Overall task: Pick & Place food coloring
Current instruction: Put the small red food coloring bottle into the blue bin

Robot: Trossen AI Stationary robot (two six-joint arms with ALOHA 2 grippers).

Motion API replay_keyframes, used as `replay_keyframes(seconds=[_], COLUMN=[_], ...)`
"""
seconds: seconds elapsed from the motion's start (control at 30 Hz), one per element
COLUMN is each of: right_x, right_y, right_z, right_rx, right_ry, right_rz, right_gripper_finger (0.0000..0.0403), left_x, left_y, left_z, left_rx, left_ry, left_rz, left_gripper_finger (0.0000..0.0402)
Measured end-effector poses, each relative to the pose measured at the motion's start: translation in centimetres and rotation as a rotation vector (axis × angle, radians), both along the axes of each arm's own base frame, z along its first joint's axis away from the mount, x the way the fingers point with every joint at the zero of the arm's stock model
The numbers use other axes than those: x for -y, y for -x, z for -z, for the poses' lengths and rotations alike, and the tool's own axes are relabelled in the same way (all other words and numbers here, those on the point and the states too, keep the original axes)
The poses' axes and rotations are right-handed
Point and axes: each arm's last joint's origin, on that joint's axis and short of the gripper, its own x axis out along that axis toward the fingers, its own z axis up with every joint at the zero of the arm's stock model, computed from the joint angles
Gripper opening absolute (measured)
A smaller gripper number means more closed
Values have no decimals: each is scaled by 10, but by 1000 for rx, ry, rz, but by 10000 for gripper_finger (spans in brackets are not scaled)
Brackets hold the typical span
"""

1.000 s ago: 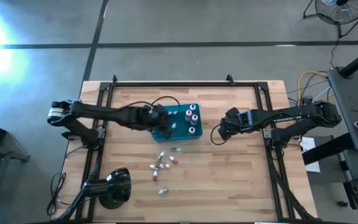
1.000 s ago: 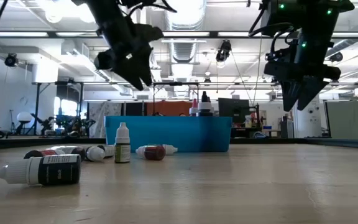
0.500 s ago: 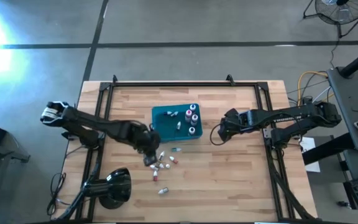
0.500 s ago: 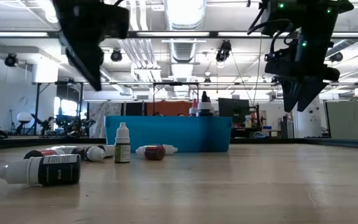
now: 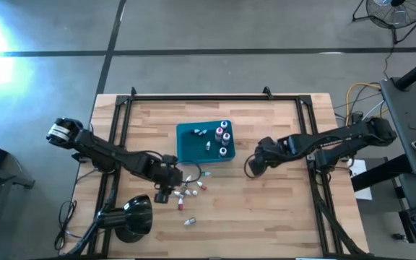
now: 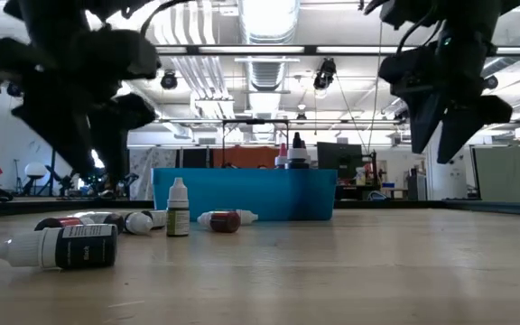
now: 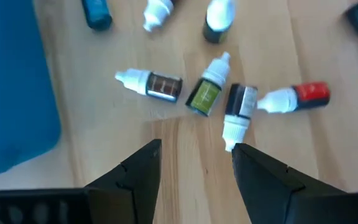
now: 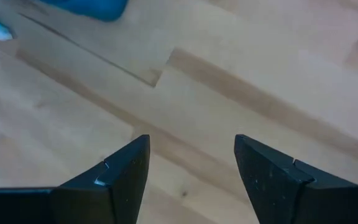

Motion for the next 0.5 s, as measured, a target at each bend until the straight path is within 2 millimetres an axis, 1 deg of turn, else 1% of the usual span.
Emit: replay_keyframes(seconds=[0.2, 0.33, 0.5], right_x=[-20, -30, -34], right_y=[3, 5, 6], right_z=[0, 0, 0], right_rx=[12, 19, 29], right_ry=[-49, -62, -56], right_rz=[60, 91, 124], right_gripper_finger=[228, 228, 228], left_x=[2, 4, 7], left_y=[3, 4, 4], left_z=[18, 20, 20], left_rx=[56, 61, 78], left_ry=[70, 92, 75], left_rz=[34, 41, 67], left_gripper_finger=[172, 172, 172])
